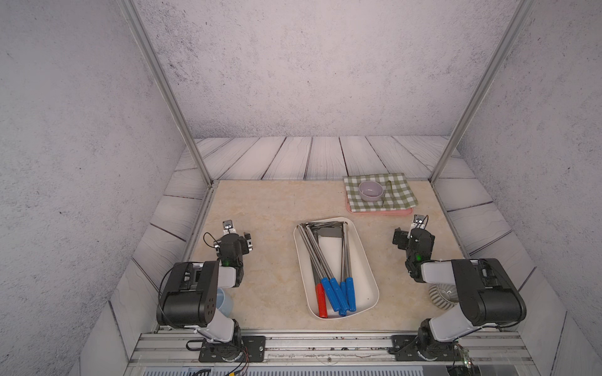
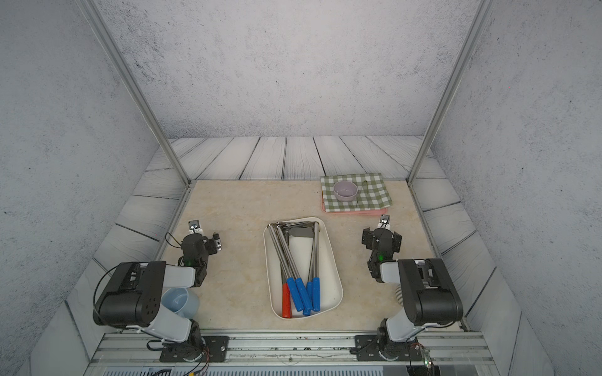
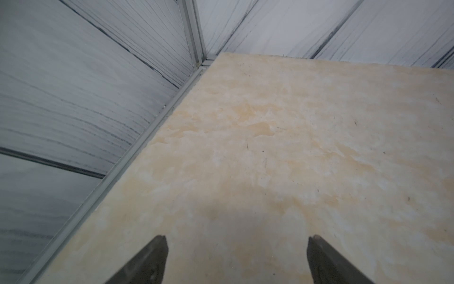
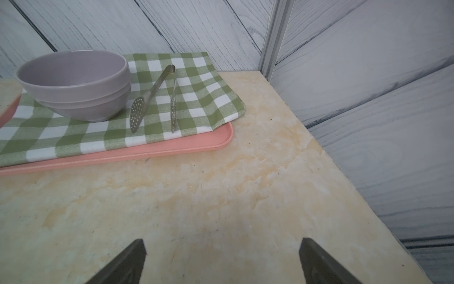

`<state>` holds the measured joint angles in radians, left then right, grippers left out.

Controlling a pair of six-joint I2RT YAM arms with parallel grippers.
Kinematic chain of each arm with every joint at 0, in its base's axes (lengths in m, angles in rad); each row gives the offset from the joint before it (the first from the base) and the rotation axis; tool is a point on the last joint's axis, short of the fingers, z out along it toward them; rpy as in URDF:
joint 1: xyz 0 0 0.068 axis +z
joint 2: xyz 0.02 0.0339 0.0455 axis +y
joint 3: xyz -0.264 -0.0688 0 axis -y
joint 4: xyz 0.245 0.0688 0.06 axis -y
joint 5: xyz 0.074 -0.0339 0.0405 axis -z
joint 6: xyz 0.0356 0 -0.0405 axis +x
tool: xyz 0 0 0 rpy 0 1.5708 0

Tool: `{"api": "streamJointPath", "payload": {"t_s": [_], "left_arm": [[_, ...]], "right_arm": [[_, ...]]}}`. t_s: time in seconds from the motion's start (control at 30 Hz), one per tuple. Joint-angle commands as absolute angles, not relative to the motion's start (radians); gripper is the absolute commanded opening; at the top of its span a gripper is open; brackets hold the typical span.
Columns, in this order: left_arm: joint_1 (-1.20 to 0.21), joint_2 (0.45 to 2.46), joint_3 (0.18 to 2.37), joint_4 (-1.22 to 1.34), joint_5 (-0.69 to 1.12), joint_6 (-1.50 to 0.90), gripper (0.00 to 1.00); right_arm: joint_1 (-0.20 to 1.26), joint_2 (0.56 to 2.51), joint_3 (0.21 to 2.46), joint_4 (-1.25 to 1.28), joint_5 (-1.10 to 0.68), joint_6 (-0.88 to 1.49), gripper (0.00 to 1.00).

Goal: Put the small hoe into the storage box
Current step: Reset both arms

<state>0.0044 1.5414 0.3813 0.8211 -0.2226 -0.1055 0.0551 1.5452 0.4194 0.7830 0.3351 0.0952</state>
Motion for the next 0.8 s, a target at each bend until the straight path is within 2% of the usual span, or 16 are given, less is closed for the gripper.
{"api": "streamJointPath", "payload": {"t_s": [0.0, 0.13, 0.77], "left_arm": [[0.008, 1.542, 0.405, 0.885, -0.201, -0.081, 1.0], [0.003, 1.514, 0.433, 0.783, -0.209, -0.088, 1.0], [-0.004, 1.519, 0.439, 0.782, -0.226, -0.081, 1.0]], "right_arm": [[0.054, 1.54, 0.428, 0.798, 0.321, 0.098, 0.99], [0.053, 1.541, 0.428, 0.798, 0.321, 0.099, 0.99], [0.053, 1.54, 0.429, 0.796, 0.321, 0.1, 0.99]]}}
